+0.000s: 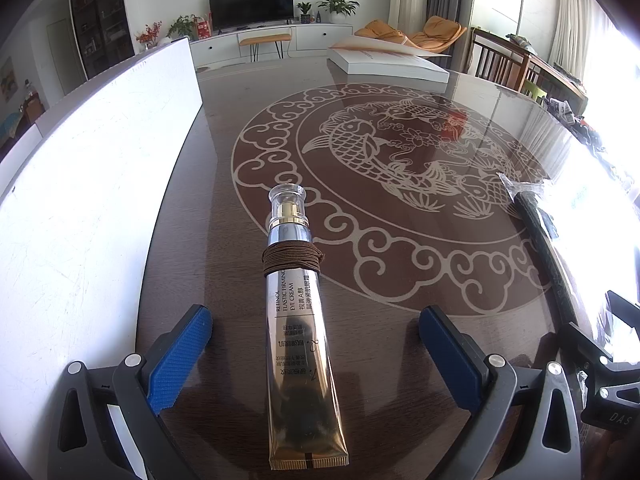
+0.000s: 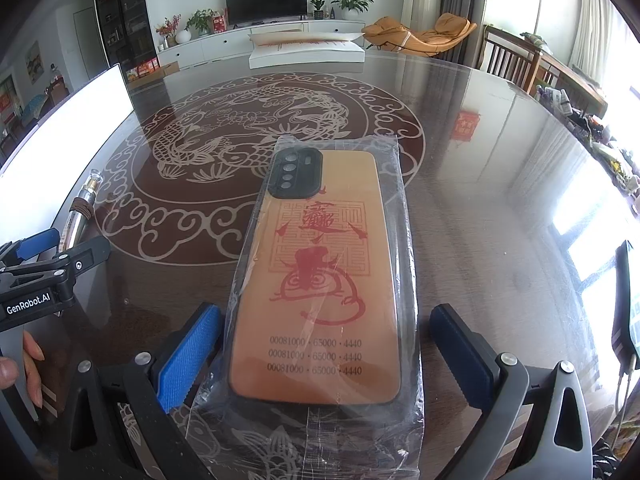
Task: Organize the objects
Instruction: 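Carry the tube and phone case into the white bin and open both tools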
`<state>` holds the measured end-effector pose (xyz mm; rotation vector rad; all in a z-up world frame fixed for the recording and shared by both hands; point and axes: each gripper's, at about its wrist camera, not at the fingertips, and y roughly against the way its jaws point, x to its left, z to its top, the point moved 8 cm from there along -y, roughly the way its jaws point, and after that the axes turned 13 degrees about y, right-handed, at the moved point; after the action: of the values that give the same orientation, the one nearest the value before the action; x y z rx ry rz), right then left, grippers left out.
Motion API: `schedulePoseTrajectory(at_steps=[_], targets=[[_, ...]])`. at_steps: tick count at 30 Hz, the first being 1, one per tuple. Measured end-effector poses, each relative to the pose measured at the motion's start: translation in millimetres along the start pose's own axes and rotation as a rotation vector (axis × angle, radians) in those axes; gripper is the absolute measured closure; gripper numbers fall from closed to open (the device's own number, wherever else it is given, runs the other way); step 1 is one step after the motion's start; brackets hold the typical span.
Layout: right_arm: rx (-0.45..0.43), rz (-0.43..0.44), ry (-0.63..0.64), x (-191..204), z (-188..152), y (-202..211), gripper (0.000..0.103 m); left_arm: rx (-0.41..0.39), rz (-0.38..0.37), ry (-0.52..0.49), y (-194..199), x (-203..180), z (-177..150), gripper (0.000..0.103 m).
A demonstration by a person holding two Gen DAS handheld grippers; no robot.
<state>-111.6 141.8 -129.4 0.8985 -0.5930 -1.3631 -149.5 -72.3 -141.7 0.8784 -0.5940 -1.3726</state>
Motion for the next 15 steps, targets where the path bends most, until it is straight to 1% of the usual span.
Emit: schedulePoseTrajectory(at_steps=[1,4,6,7,8,9,10,11,12,13,15], targets=[[0.017,0.007,0.006,0.1,0.7,-0.8,0.000,0.001,0.002,0.002,0.3,0.1,-0.3,0.000],[0.140,0.083,0.074,1.7,10.4,-10.4,0.000,0.030,0.020,0.018,2.0,-0.1,-1.9,0.000],[0.204,0.104,0.090,-2.3,20.7,-20.5,0.000,0.049,0.036,0.036,-0.9,-0.7,-0.5,0.000],[0.209,0.115,0.093,-4.1,27.8,-25.5,0.002,0.057,0.042,0.042,-2.2,-1.3,0.8,0.000],[0.182,0.124,0.093,-5.9,36.1,-27.2,0.008,0.064,0.041,0.037,-3.2,-3.8,1.6,0.000],[0.158,0.106,0.116,-7.8,42.9,-26.5,0.025,0.047,0.025,0.014,-2.1,-7.9,4.0,0.012],[0.173,0.110,0.122,-8.4,44.7,-26.7,0.026,0.009,-0.002,-0.015,3.1,-13.2,6.9,0.049],[0.180,0.130,0.107,-8.4,44.1,-24.5,0.026,0.002,-0.014,-0.034,7.9,-16.2,7.3,0.067],[0.174,0.152,0.098,-8.0,43.7,-19.6,0.026,0.023,-0.054,-0.037,11.3,-21.4,5.7,0.078],[0.162,0.155,0.091,-9.1,43.2,-13.6,0.026,0.031,-0.075,-0.029,14.9,-23.0,5.1,0.078],[0.123,0.165,0.054,-12.6,45.0,5.7,0.026,0.005,-0.108,-0.014,29.4,-22.0,5.8,0.079]])
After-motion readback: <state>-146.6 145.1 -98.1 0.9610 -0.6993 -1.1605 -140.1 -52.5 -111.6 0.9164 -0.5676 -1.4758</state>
